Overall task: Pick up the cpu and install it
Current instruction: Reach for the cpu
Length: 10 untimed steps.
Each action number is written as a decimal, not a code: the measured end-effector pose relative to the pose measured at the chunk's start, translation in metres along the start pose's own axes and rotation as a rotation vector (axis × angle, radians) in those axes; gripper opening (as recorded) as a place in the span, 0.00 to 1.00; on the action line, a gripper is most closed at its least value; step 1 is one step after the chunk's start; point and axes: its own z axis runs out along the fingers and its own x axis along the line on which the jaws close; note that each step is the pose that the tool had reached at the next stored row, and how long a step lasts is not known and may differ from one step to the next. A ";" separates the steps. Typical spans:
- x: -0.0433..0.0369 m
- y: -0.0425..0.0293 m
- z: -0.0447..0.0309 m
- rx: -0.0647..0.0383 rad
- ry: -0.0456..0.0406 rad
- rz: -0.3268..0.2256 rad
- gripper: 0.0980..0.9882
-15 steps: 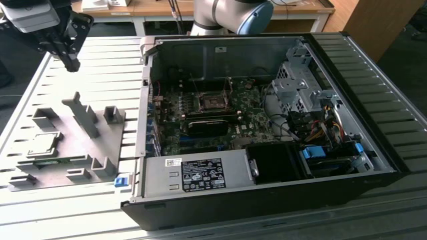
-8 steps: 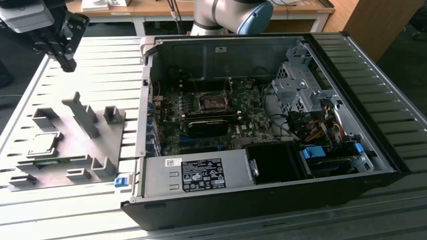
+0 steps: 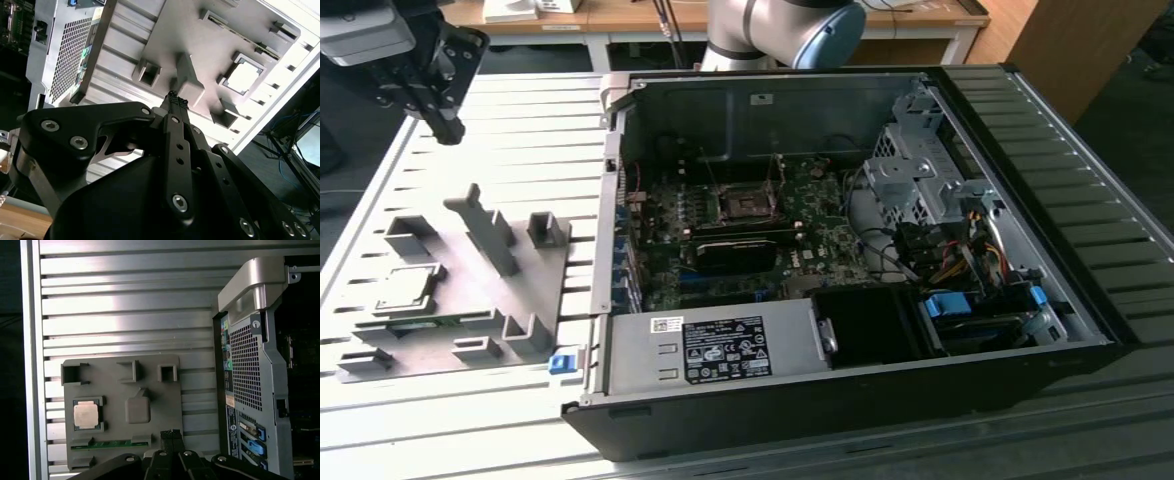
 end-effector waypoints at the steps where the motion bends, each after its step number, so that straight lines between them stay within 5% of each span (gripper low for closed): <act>1: 0.0007 -0.0001 0.0000 0.000 0.0000 0.000 0.01; 10: 0.0099 -0.0010 -0.0001 0.000 0.0000 0.000 0.01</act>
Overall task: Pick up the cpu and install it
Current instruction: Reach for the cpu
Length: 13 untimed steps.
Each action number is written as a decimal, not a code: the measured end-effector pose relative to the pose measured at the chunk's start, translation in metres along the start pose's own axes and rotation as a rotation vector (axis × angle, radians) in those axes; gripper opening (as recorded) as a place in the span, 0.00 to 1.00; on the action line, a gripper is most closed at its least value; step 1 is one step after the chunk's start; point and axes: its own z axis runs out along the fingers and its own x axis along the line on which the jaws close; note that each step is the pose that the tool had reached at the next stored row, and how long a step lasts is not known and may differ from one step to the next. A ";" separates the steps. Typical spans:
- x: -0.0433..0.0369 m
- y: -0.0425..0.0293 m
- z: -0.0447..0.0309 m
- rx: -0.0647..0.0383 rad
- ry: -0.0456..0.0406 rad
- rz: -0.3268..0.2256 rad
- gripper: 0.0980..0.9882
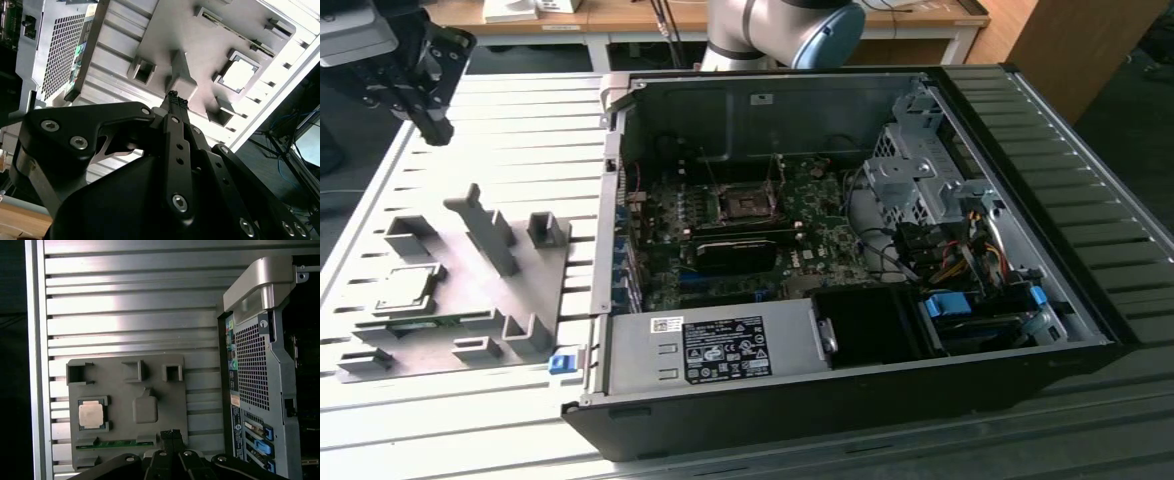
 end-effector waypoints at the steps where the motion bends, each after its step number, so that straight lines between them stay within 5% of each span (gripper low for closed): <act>1: 0.0019 -0.0005 0.0000 0.000 0.0000 0.000 0.01; 13: 0.0159 -0.0026 0.0003 0.000 0.0016 0.000 0.01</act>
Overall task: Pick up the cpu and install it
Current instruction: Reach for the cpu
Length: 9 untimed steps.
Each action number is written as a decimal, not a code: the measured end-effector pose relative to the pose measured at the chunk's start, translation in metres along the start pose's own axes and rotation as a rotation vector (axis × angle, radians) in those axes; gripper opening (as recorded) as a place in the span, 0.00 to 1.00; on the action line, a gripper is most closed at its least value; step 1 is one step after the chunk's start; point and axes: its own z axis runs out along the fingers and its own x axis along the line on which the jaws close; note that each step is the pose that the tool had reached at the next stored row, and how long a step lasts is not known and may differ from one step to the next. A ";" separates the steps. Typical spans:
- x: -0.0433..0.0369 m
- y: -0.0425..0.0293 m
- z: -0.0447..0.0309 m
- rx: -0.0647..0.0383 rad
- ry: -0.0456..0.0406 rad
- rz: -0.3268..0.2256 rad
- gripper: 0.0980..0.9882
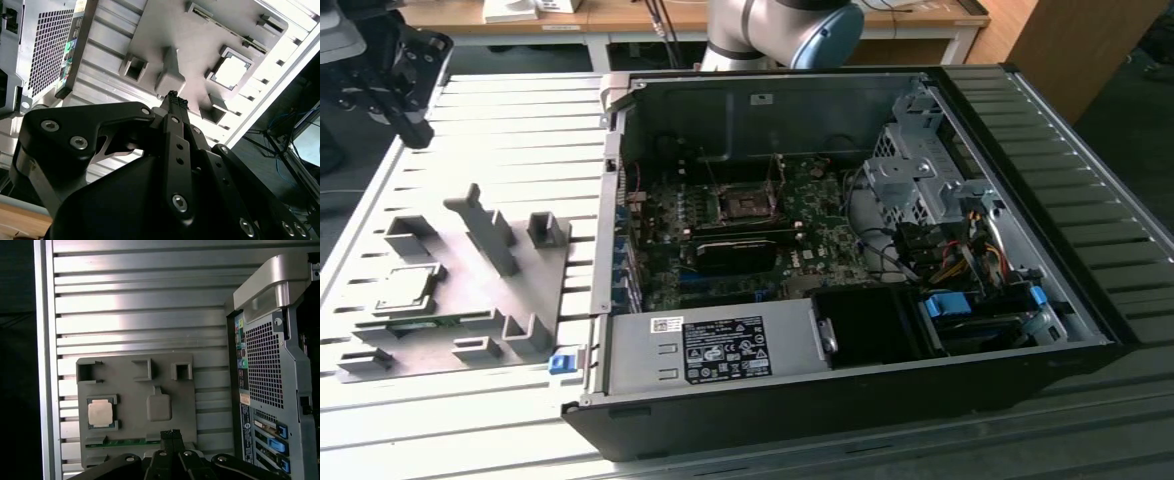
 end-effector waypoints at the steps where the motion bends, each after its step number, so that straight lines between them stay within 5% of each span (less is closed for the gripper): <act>1: 0.0013 -0.0001 0.0000 0.000 0.0000 0.000 0.01; 9: 0.0147 -0.0011 0.0000 0.000 0.0003 0.000 0.01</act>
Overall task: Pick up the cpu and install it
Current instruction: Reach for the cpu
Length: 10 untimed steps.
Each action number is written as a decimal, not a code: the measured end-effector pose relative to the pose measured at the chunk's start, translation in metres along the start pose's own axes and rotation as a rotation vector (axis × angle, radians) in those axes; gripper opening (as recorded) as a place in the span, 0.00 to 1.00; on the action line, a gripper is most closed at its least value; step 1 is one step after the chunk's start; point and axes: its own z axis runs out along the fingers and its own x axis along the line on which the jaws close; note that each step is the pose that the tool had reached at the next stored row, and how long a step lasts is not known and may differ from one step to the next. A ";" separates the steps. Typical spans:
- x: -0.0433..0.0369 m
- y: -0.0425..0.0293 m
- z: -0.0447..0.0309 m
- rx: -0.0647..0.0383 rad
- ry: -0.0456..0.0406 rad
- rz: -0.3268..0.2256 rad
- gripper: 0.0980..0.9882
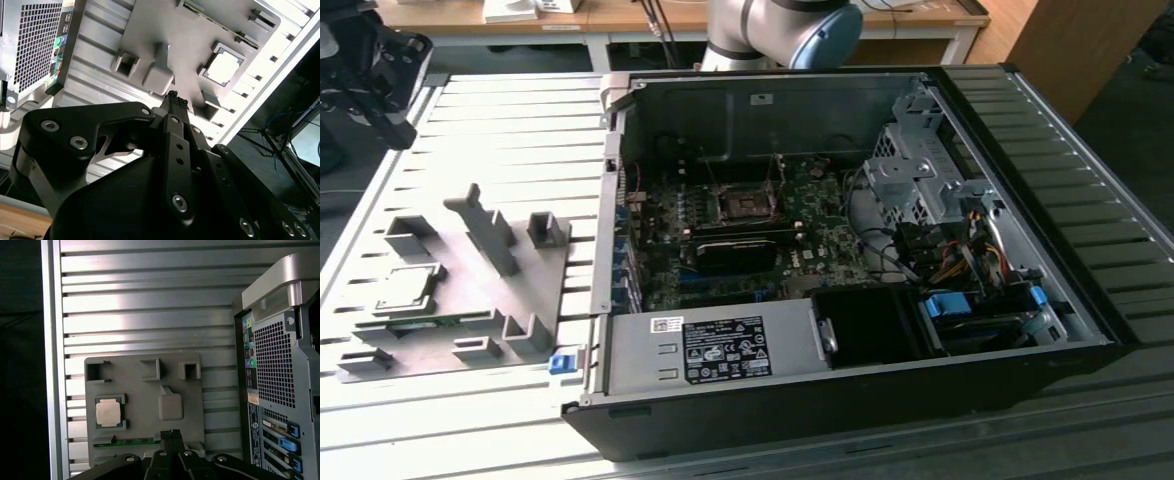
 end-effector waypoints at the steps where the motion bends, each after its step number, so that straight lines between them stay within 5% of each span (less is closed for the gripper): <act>1: 0.0019 -0.0002 -0.0001 0.000 0.0001 0.000 0.01; 10: 0.0219 -0.0017 0.0000 0.000 0.0006 0.000 0.01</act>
